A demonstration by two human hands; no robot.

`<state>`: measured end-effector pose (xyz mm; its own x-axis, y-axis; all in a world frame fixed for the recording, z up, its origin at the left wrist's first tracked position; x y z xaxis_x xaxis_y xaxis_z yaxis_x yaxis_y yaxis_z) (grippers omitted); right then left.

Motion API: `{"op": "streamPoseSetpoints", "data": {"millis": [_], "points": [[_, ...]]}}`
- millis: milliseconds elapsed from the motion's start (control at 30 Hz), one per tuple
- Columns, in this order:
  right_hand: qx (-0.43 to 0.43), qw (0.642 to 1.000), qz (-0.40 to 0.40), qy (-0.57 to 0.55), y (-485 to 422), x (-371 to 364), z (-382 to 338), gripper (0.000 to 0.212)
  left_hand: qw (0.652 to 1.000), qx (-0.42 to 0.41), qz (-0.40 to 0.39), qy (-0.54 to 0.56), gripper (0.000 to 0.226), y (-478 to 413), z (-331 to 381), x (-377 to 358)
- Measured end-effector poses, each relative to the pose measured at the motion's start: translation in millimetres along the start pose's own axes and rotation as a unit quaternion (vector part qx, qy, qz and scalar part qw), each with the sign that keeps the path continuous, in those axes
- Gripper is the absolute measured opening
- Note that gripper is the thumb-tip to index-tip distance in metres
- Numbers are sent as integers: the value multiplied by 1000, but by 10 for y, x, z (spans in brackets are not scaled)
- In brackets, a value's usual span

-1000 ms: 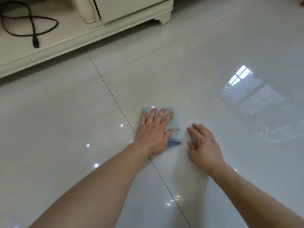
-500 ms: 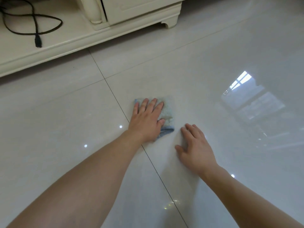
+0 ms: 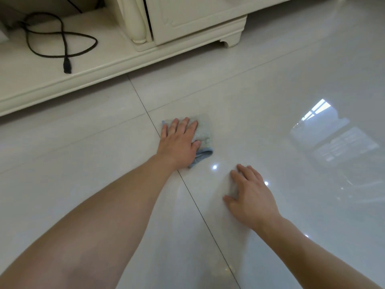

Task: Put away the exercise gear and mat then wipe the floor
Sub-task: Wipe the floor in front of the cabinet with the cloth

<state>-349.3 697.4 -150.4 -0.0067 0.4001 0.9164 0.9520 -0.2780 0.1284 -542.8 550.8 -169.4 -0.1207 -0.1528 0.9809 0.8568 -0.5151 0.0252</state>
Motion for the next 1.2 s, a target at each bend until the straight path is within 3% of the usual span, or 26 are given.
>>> {"op": "streamPoseSetpoints", "data": {"millis": [100, 267, 733, 1200], "points": [[20, 1000, 12, -9, -213, -5, -170, 72, 1000, 6, -3, 0, 65, -138, -89, 31], [32, 998, -26, 38, -671, -88, -444, 100, 1000, 1, -7, -1, 65, -340, -230, 46], [7, 997, -64, 43, -704, -76, -455, 101, 1000, 15, 5, -1, 64, -650, -463, 129], [4, 995, -69, 66, -682, -35, -467, 102, 985, 173, 17, -15, 64, 223, -1785, 399]]}}
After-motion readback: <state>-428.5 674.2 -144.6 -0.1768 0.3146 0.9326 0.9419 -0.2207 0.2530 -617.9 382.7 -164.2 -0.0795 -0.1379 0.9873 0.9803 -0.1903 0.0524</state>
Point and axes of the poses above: each hand's wrist, its own y-axis away from the middle knuckle, its own x-axis out of the back of the hand, z = x × y, the point moved 1 cm from there along -y, towards the middle knuckle, and after that the axes turned 6 degrees about z, right-handed, at the moved point
